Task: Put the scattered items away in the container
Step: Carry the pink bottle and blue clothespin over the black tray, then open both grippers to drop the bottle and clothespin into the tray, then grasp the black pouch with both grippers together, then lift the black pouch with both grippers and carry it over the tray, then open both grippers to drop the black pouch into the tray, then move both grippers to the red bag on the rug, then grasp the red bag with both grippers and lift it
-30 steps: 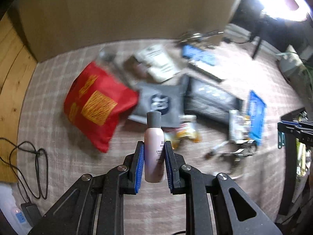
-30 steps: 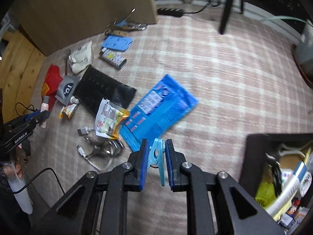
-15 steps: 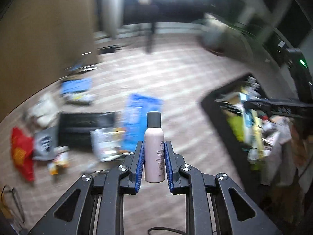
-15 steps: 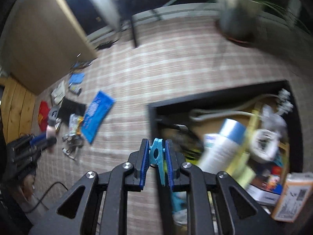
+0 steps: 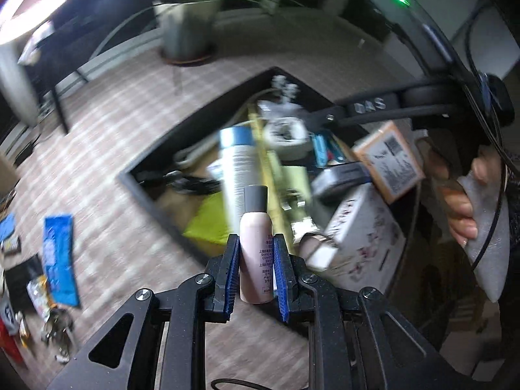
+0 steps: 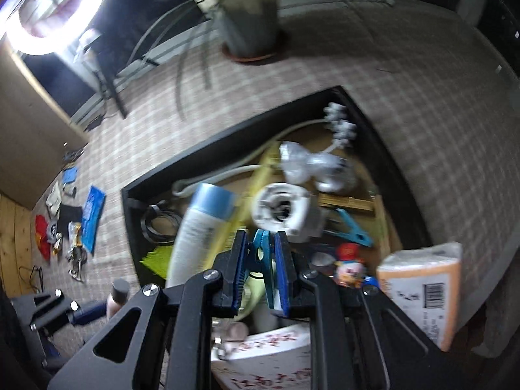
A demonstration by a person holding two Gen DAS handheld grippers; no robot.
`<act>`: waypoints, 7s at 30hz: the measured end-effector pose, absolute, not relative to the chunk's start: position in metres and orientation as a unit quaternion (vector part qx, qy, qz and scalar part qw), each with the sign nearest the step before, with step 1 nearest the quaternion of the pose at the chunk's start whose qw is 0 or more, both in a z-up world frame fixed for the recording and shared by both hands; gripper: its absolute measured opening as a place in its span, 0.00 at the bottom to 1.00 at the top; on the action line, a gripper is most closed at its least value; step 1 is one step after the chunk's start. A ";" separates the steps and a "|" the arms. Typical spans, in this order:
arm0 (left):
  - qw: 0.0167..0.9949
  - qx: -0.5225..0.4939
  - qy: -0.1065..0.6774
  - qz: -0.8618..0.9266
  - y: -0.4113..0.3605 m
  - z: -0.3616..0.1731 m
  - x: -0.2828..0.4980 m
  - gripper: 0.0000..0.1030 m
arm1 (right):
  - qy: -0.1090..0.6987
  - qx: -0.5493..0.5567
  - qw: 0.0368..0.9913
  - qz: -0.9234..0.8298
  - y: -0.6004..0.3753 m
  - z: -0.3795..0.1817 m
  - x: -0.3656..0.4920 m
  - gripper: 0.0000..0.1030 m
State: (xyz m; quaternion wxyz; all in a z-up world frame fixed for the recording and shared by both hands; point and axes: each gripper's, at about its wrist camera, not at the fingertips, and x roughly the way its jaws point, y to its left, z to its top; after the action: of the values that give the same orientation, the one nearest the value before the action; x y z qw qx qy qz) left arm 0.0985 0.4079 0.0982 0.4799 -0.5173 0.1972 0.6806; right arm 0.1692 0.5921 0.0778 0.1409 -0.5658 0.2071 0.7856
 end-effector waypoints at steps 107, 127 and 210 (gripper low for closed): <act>0.255 -0.562 -0.059 0.785 0.220 0.080 -0.089 0.31 | 0.145 -0.622 -0.133 0.758 0.338 0.065 -0.031 0.27; 0.452 -0.560 0.062 0.691 0.410 0.104 0.027 0.31 | 0.236 -0.591 0.056 0.769 0.519 0.097 0.131 0.27; 0.043 -0.552 -0.258 0.792 -0.087 -0.026 -0.163 0.67 | 0.011 -0.649 -0.291 0.703 -0.014 -0.025 -0.153 0.60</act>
State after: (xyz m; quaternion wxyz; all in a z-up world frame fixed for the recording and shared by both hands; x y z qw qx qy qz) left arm -0.1628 -0.0870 -0.0263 0.0427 -0.5516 -0.2581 0.7920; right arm -0.1529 -0.0138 -0.0249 -0.2909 -0.6489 0.0108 0.7030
